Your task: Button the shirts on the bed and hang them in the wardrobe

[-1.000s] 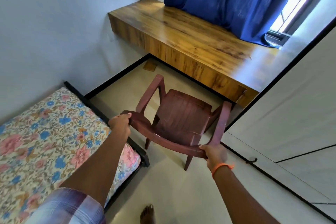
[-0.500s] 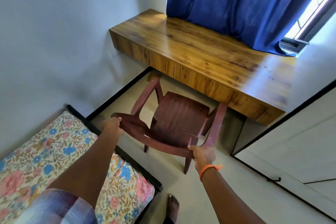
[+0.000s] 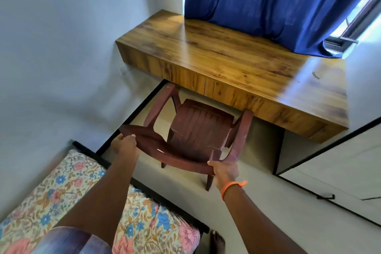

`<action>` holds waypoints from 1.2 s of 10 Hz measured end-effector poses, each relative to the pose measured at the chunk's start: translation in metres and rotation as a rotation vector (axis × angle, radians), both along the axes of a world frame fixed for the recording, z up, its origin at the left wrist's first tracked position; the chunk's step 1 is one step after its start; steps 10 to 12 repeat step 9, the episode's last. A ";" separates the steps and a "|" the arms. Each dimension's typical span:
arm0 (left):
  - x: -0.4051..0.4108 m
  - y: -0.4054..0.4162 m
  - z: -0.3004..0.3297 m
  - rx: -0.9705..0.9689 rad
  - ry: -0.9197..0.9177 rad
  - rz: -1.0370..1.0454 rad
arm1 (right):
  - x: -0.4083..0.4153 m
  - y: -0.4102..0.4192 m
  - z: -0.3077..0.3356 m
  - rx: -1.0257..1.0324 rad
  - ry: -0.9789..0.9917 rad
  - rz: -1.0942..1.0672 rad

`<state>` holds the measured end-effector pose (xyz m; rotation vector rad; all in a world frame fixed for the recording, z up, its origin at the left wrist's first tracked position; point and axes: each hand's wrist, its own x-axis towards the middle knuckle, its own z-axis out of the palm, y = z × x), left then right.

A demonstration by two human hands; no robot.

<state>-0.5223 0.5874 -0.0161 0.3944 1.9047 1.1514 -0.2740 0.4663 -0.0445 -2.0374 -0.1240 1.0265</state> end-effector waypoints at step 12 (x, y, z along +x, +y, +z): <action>-0.025 -0.016 -0.029 0.112 0.084 -0.302 | -0.031 0.007 -0.012 0.028 -0.559 0.463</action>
